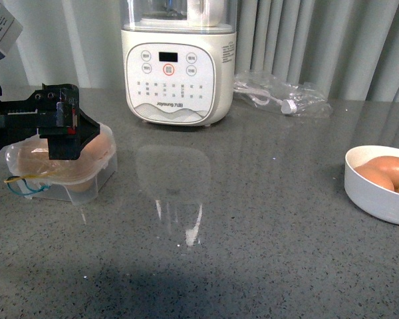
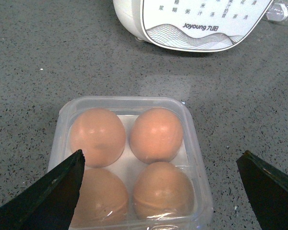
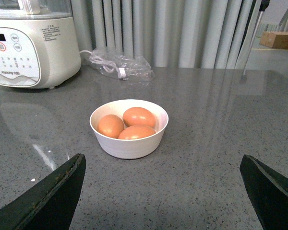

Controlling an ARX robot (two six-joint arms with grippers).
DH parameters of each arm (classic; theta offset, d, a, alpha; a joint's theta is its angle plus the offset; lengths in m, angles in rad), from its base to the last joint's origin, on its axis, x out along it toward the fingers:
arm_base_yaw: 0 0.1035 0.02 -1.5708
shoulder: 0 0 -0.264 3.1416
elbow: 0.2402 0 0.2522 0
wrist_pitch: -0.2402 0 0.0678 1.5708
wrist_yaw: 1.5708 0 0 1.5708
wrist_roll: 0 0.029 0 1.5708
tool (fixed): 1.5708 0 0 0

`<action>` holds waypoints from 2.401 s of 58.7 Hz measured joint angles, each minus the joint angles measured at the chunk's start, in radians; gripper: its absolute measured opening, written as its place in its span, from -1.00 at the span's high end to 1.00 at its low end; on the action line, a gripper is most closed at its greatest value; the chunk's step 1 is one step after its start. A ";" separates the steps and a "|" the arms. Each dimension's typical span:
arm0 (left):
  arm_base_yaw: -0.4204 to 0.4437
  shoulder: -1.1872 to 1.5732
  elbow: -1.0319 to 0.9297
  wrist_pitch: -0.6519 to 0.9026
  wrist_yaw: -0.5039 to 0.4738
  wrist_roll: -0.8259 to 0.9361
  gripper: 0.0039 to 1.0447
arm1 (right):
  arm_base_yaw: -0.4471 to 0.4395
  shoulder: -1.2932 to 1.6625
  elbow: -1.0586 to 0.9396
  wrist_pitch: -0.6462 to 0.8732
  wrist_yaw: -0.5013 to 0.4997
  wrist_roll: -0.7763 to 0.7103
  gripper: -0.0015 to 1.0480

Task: Put egg into box

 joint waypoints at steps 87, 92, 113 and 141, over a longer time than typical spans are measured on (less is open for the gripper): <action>0.360 -0.900 -0.196 -0.557 -0.071 0.178 -0.81 | 0.000 0.000 0.000 0.000 0.000 0.000 -0.86; 0.354 -0.972 -0.342 -0.291 0.087 0.086 -0.42 | 0.000 0.000 0.000 0.000 0.000 0.000 -0.86; 0.234 -1.119 -0.551 -0.220 -0.019 0.043 0.76 | 0.000 0.000 0.000 0.000 0.000 0.000 -0.86; 0.104 -1.271 -0.673 -0.240 -0.141 0.035 0.94 | 0.000 0.000 0.000 0.000 0.000 0.000 -0.86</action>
